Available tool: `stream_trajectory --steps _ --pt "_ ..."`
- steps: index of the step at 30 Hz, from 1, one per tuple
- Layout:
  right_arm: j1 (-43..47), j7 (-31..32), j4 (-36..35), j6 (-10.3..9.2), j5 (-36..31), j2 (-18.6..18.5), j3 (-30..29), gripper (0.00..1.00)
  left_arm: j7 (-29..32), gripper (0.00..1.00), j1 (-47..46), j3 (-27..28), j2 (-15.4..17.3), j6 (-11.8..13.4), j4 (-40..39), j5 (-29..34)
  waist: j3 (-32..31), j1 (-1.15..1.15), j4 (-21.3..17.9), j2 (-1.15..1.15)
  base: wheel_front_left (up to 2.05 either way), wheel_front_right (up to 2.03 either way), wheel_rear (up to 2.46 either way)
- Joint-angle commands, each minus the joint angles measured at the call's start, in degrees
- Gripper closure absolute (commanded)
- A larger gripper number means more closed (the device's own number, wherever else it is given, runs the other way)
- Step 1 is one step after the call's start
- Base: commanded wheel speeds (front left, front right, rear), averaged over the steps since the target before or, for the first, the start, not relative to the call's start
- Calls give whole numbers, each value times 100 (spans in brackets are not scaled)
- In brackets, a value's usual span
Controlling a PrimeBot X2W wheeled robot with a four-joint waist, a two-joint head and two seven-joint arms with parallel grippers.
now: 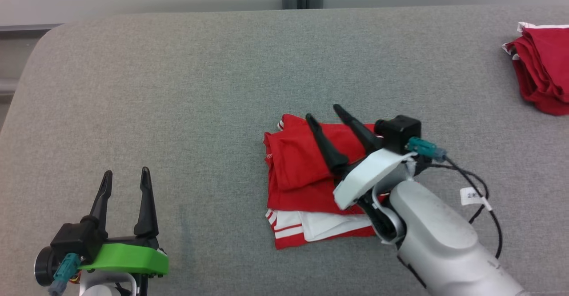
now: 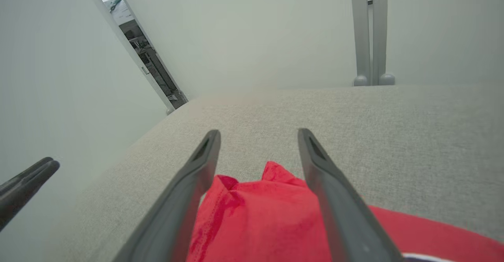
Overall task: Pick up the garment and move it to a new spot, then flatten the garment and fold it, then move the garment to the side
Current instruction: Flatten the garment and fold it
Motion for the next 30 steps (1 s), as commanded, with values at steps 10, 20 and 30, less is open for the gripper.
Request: stream_trajectory --steps 10,20,30 --pt "1472 -36 -1955 1 -908 -822 -1970 0 -14 0 223 70 8 -2 -76 116 -259 0 -332 0 0 0 0" --pt "2926 -38 -2952 1 -1409 -605 -2840 0 -14 0 338 16 8 -14 -93 173 -347 0 -446 0 0 0 0" --pt "3123 -38 -3093 1 -1591 -351 -2894 0 -14 0 333 -183 8 -19 12 225 -369 0 -490 0 0 0 0"
